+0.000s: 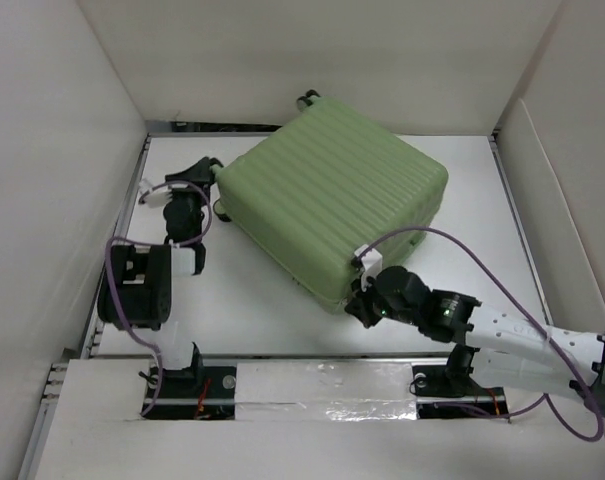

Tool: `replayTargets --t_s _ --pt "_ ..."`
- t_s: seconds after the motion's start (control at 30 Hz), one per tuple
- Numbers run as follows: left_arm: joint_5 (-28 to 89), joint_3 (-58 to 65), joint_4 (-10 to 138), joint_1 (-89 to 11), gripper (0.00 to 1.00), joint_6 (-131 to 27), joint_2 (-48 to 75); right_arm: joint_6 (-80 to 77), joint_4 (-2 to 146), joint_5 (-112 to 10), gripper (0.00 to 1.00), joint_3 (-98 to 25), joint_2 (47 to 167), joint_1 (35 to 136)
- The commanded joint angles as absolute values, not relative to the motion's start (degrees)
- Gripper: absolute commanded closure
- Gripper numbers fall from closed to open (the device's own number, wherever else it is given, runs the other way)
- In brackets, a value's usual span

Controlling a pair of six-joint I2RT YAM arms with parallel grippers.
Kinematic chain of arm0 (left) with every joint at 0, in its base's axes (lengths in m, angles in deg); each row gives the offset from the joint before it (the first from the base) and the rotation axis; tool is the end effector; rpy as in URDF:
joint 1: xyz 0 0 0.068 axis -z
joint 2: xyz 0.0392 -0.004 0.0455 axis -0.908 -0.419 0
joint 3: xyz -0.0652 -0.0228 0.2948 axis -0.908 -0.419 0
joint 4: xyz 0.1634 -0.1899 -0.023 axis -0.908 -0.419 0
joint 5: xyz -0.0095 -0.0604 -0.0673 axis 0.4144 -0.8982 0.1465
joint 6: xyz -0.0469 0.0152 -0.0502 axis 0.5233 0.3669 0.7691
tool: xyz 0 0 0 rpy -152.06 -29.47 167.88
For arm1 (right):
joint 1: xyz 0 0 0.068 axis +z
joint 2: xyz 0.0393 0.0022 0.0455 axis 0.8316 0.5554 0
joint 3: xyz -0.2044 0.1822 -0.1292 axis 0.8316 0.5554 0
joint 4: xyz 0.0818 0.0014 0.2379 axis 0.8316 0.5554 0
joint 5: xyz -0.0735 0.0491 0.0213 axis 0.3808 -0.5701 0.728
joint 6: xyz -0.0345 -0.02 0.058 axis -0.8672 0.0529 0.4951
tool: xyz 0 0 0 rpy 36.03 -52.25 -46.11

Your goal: Pack the luggage

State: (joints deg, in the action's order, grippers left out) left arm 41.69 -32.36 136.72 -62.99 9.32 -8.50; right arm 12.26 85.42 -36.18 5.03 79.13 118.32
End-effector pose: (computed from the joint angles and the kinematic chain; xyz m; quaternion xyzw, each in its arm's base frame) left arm 0.3515 -0.0110 0.2635 -0.3701 0.4897 -0.4697 0.6345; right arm 0.0977 0.1683 0.2584 -0.2787 0.8314 0.2724 0.3961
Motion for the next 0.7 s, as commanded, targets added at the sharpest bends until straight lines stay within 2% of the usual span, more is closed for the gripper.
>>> replayTargets --t_s 0.0,0.1,0.17,0.2,0.33,0.4,0.43,0.5,0.57,0.67 --pt "35.2 -47.9 153.7 -54.5 1.0 8.4 3.6 10.8 65.7 -27.8 1.0 -4.1 79.1 104.0" --pt "41.0 -59.1 147.0 -49.5 1.0 4.6 16.1 10.2 63.5 -33.4 1.0 -5.4 80.2 99.5" --pt "44.0 -61.4 137.3 -47.2 1.0 1.5 23.5 10.1 64.4 -35.6 1.0 -4.8 80.4 98.9" --pt "44.6 -62.0 133.2 -45.5 1.0 0.3 31.8 10.6 64.1 -35.9 1.0 -3.7 79.3 99.4" --pt "47.8 -61.2 107.5 -42.6 1.0 -6.2 52.0 19.6 62.4 -33.8 1.0 10.2 74.2 106.5" --pt "47.5 -61.3 103.3 -42.0 1.0 -7.9 59.1 25.0 55.4 -32.5 1.0 16.0 73.8 114.3" --pt "47.3 -61.3 100.1 -42.0 1.0 -8.0 60.2 28.9 48.8 -30.3 1.0 18.2 76.5 117.5" --pt "45.0 -61.5 99.4 -42.0 1.0 -8.6 61.1 29.6 47.6 -26.4 1.0 17.0 81.8 126.3" --pt "42.3 -62.1 100.8 -42.0 1.0 -8.3 59.8 25.5 55.9 -20.3 1.0 6.6 90.2 130.1" --pt "39.5 -62.4 104.0 -42.0 1.0 -7.6 56.6 19.5 61.5 -13.1 1.0 -1.0 94.1 132.7"
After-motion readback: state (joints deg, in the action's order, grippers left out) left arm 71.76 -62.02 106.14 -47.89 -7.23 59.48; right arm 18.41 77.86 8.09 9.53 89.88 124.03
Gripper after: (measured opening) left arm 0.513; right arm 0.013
